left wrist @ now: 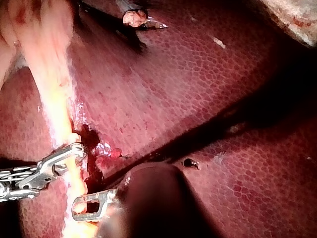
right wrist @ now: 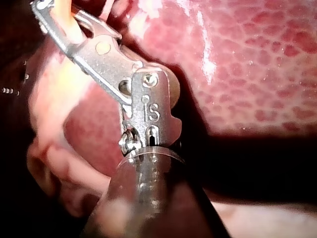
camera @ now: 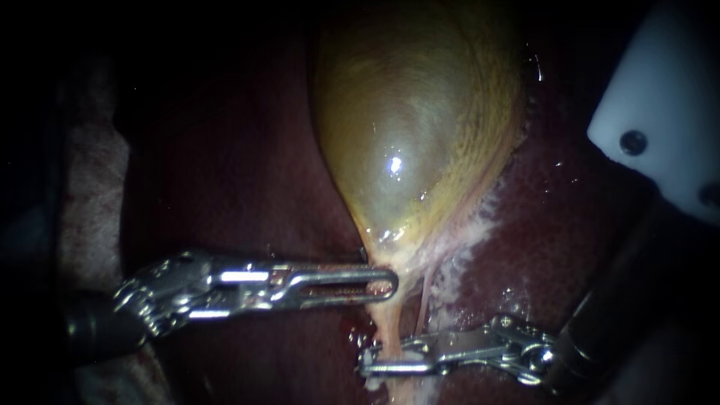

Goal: Going back second clip left tube

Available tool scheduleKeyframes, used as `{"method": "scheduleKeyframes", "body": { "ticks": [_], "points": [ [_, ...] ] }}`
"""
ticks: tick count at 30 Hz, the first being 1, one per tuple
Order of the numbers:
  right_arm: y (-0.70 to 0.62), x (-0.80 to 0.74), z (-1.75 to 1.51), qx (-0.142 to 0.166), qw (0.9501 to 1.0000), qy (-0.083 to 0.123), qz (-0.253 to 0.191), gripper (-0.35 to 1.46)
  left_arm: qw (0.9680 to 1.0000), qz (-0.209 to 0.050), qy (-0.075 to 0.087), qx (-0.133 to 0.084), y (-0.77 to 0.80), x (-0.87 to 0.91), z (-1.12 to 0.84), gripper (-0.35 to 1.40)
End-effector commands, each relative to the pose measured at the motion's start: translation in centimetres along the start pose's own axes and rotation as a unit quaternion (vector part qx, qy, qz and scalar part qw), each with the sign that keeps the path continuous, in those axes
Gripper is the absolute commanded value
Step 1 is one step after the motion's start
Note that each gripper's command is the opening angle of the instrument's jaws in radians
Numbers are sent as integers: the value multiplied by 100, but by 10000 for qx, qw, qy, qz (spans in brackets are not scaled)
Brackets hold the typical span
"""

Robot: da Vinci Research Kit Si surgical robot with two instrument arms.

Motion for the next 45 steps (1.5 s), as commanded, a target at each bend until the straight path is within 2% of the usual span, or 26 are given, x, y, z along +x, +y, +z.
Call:
{"method": "scheduleKeyframes", "body": {
  "ticks": [1, 10, 15, 30, 40, 45],
  "points": [
    [0, 0, 0, -2, 10000, 0, 0, -19, 10000, -1, 0, 1, 0, 0, 0, -35],
    [0, 0, 2, -7, 10000, 3, 2, 22, 10000, -1, 0, 2, 0, 0, 0, -35],
    [1, -2, 3, -7, 9998, -121, -136, 36, 10000, -2, 1, 2, 0, 0, 1, -35],
    [5, -4, 4, -32, 9966, -467, -680, 46, 10000, -2, 1, 3, 0, 0, 1, -35],
    [11, -4, 10, -58, 9939, -546, -957, 48, 10000, -3, 2, 4, 1, 0, 0, -35],
    [13, -2, 4, -60, 9903, -626, -1238, 48, 10000, -3, 2, 5, 1, 0, 0, -35]
  ]
}}
